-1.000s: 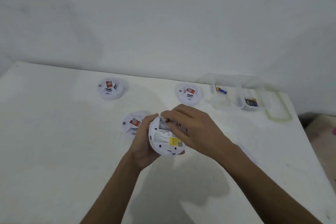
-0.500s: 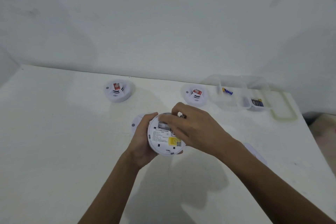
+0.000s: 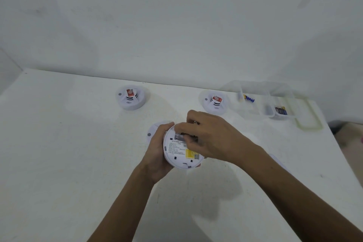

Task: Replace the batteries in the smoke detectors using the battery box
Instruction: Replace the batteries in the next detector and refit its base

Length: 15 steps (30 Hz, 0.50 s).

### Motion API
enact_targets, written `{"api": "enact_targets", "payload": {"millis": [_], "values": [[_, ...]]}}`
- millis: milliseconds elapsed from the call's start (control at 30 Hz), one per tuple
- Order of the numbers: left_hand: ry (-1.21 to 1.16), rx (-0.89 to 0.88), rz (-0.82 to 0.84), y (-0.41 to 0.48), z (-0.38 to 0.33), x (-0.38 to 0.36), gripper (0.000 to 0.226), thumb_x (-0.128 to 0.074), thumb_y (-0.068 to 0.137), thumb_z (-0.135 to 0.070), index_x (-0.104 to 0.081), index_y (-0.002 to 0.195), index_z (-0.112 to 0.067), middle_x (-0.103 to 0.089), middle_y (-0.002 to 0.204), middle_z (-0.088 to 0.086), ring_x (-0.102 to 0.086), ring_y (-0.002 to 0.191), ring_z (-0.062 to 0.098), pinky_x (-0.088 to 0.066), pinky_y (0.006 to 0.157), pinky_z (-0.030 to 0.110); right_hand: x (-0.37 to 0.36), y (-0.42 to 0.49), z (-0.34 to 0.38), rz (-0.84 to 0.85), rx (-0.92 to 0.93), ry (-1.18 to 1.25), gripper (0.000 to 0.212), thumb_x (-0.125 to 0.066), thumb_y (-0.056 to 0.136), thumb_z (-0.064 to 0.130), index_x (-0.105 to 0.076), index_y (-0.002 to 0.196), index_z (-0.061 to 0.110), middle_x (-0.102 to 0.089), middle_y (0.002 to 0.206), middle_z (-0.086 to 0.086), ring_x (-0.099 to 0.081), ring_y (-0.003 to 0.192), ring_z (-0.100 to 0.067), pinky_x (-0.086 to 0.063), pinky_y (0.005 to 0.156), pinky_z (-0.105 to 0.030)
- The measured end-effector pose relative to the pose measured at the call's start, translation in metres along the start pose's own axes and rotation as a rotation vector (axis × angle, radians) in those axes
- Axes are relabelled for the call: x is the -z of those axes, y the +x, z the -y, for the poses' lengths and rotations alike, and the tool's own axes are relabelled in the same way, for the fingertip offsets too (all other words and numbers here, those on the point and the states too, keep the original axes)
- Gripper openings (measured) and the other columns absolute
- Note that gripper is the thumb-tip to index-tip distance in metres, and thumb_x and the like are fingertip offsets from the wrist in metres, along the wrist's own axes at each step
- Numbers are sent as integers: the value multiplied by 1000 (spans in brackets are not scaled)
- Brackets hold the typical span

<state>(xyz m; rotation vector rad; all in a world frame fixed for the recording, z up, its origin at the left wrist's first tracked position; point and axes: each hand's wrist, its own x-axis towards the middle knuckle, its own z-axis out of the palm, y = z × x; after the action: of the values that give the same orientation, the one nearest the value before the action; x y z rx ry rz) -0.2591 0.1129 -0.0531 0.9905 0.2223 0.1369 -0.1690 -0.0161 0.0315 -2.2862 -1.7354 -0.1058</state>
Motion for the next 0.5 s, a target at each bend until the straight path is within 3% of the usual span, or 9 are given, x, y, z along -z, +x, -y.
{"api": "enact_targets", "payload": {"millis": [167, 267, 367, 500], "values": [[-49, 48, -24, -2, 0, 1, 42, -72, 62, -57, -75, 84, -22, -72, 87, 8, -69, 77, 22, -58, 72, 33, -2, 1, -1, 29, 25, 28, 17, -57, 84, 14, -67, 98, 19, -48, 75, -2, -35, 56, -16, -32, 47, -27], [-2, 30, -21, -3, -3, 1, 38, -69, 65, -62, -77, 84, -30, -75, 87, -1, -71, 78, 16, -57, 71, 26, -1, 1, 0, 20, 56, 67, 8, -57, 83, 13, -60, 89, 19, -49, 76, -5, -36, 55, -17, -34, 45, -28], [4, 15, -20, -1, -5, 3, 39, -74, 54, -65, -78, 75, -33, -75, 77, -5, -71, 70, 11, -56, 65, 21, 1, -1, 0, 33, 42, 51, 24, -51, 86, 20, -69, 102, 18, -53, 82, -6, -34, 59, -12, -28, 50, -23], [-155, 39, -65, -2, -4, 8, 58, -71, 67, -53, -69, 103, -8, -69, 96, 17, -68, 81, 29, -58, 71, 37, 7, -5, 10, 54, -28, 155, 42, -37, 84, 22, -56, 122, 18, -47, 98, -2, -40, 75, -12, -36, 63, -21]]}}
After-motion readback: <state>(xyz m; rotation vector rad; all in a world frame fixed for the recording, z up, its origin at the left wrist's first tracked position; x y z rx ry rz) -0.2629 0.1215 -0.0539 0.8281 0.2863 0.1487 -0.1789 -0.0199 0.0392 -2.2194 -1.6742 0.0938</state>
